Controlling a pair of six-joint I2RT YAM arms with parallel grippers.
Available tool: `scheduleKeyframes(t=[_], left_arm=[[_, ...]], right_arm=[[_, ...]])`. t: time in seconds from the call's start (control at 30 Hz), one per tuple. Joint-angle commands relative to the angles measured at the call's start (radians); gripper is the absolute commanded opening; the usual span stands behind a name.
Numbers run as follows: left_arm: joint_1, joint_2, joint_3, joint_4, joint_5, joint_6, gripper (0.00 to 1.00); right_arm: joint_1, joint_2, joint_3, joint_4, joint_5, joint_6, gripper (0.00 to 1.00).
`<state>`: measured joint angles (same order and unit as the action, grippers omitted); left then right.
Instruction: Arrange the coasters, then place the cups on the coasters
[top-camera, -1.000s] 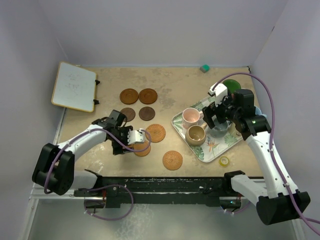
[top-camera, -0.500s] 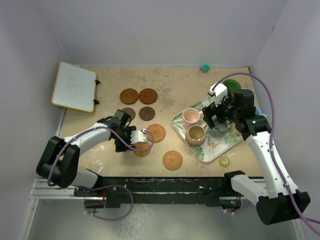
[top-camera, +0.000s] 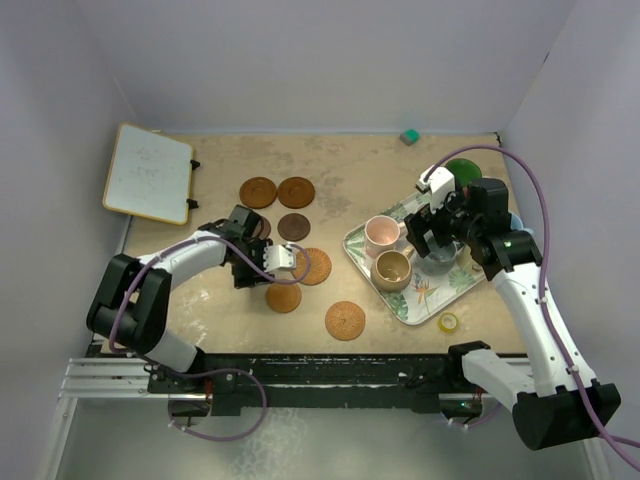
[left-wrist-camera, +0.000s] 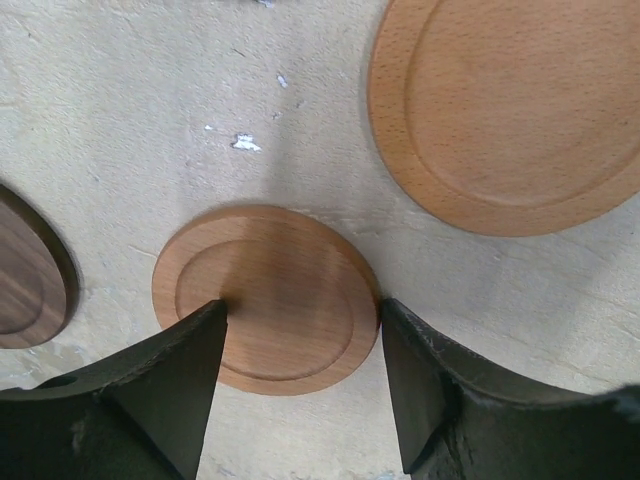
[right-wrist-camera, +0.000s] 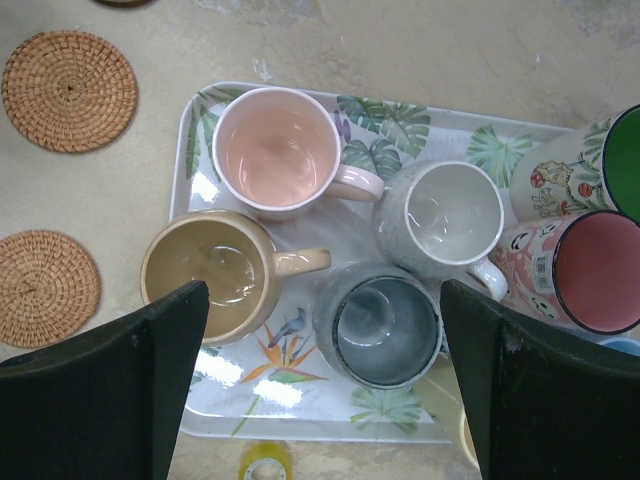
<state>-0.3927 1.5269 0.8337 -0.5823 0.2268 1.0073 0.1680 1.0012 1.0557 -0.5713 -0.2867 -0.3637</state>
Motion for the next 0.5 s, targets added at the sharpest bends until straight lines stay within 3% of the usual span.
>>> scheduleKeyframes(t=[0.0,0.3,0.47], left_arm=[[0.008,0.038,0.033,0.041,-0.004,0.023,0.6],[0.01,0.06,0.07,0.03,0.015,0.017,0.58],[0.011,-0.002,0.08,-0.028,0.068,0.004,0.6]], right_arm=[[-0.005,-0.008,0.002,0.015,-0.018,-0.011,1.0],[-0.007,-0.005,0.002,0.015,-0.02,-0.008,1.0],[-0.007,-0.006,0.003,0.014,-0.021,-0.009,1.0]])
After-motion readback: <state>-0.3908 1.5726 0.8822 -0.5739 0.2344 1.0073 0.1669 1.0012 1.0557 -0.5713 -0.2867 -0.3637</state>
